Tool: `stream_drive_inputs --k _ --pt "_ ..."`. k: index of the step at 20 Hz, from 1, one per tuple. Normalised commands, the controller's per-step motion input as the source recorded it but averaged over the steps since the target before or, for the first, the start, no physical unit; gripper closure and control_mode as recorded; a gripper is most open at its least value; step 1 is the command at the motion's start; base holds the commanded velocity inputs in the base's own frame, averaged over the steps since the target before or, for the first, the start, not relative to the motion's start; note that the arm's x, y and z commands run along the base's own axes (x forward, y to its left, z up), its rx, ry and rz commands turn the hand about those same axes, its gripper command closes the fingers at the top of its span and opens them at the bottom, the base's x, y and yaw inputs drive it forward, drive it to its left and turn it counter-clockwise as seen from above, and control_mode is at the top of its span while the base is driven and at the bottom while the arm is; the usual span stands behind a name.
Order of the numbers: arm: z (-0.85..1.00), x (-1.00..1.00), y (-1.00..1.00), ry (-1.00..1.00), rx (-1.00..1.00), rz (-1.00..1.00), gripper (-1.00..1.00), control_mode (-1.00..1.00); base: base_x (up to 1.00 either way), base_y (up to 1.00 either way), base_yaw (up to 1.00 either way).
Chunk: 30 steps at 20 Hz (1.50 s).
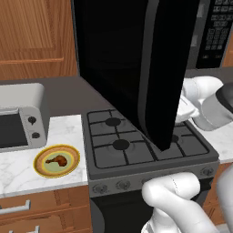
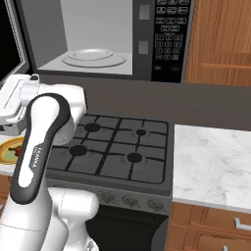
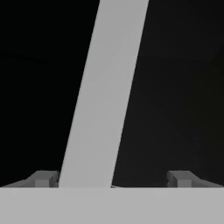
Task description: Pick the chicken drumstick from the counter and place it in the microwave. Then turn on the microwave.
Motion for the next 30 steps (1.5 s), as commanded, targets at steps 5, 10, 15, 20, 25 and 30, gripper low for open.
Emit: stream_drive_inputs --k 5,10,15,20,25,30 --pt "0.0 -0.12 0.17 -0.06 0.0 -0.03 -1.0 -1.0 0.0 0.0 0.0" --pt "0.0 -0.1 0.18 -0.05 0.0 -0.04 -1.0 -1.0 0.0 0.0 0.0" --pt "0.0 -0.08 0.18 -0.04 0.0 -0.05 -1.0 -1.0 0.0 0.0 0.0" --pt "0.0 -0.06 0.18 -0.03 0.0 -0.05 -1.0 -1.0 0.0 0.0 0.0" --pt "0.0 -0.04 0.18 -0.02 0.0 -0.04 -1.0 -1.0 0.0 0.0 0.0" --pt "0.0 -0.03 0.19 -0.01 0.0 -0.04 -1.0 -1.0 0.0 0.0 0.0"
